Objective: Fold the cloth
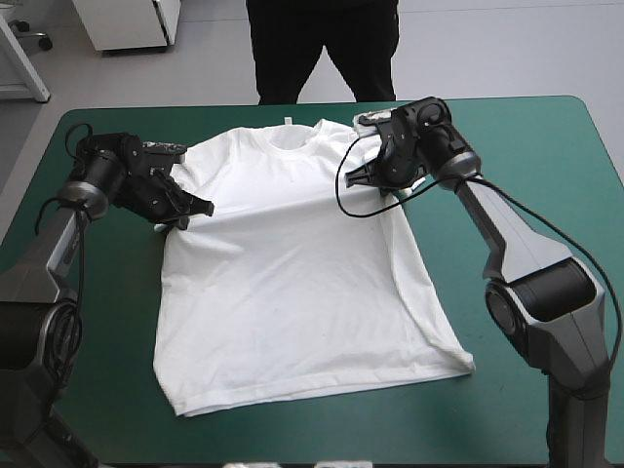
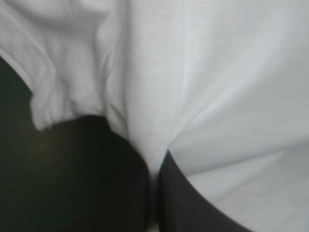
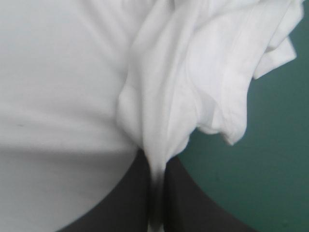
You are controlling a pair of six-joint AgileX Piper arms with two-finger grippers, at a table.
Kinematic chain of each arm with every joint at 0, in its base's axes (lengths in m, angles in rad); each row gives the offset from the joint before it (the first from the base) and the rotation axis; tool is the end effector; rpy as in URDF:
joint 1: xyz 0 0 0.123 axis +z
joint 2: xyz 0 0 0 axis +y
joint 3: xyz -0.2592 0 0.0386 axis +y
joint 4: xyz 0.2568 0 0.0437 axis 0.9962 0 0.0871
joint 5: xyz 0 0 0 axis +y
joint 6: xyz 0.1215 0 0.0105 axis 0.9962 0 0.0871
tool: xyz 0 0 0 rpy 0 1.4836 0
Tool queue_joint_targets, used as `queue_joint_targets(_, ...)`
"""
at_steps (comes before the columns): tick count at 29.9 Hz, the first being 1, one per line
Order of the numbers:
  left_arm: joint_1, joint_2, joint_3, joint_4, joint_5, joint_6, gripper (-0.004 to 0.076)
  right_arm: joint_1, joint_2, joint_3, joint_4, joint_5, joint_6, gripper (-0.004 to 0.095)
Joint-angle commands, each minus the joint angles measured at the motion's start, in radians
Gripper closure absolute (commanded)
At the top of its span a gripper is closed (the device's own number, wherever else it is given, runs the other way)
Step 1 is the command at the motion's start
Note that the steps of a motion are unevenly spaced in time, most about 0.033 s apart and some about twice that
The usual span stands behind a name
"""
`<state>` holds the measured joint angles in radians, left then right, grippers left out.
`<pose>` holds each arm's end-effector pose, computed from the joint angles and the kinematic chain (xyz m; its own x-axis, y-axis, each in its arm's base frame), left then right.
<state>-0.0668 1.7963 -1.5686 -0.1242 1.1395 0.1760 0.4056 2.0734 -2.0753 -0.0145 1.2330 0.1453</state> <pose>0.3888 -0.0398 0.2356 -0.9355 0.1856 -0.3006 0.2161 0.9738 -0.0711 0.4287 0.1823 0.2647 -0.8827 -0.2266 -0.4117 -0.2684 0.9622 0.0457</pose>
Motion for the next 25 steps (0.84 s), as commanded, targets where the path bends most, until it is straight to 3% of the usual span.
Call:
queue_joint_targets(1,-0.001,-0.106,-0.088,-0.013,0.010,0.005,0.0733,-0.014,-0.133,-0.062,-0.028,0.016,-0.014,0.0925)
queue_joint_targets(16,-0.001,-0.256,-0.505,-0.048,0.057,0.005,0.0733,-0.016,-0.402,-0.165,-0.085,0.011,-0.053,0.0925)
queue_joint_targets(25,-0.001,-0.357,-0.564,-0.071,-0.012,0.005,0.0733,-0.016,-0.479,-0.271,-0.114,-0.007,-0.061,0.0925)
